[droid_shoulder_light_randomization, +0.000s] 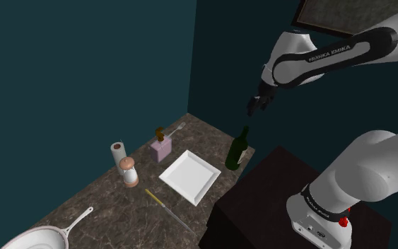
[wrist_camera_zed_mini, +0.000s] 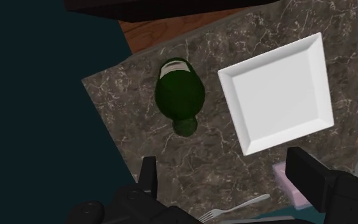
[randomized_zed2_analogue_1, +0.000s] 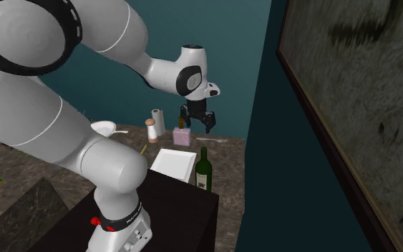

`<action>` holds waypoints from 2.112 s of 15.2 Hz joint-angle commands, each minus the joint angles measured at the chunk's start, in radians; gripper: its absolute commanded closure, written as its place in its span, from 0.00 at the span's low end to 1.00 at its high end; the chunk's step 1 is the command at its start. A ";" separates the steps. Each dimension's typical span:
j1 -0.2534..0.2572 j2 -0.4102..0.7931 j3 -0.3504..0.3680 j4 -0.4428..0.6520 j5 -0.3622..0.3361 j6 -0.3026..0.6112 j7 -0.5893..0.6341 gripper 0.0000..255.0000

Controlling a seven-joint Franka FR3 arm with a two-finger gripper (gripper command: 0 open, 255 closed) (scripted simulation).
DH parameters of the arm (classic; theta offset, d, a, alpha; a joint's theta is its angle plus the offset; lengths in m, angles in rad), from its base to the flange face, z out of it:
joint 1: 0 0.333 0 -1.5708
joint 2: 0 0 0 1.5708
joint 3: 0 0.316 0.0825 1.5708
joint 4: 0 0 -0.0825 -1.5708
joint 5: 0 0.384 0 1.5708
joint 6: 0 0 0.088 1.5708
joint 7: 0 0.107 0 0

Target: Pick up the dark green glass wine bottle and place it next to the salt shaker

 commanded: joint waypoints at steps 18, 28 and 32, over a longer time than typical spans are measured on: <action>0.077 0.502 -0.090 0.012 0.328 0.455 -0.298 0.00; 0.077 0.502 -0.090 0.012 0.328 0.455 -0.298 1.00; 0.077 0.502 -0.090 0.012 0.329 0.455 -0.298 1.00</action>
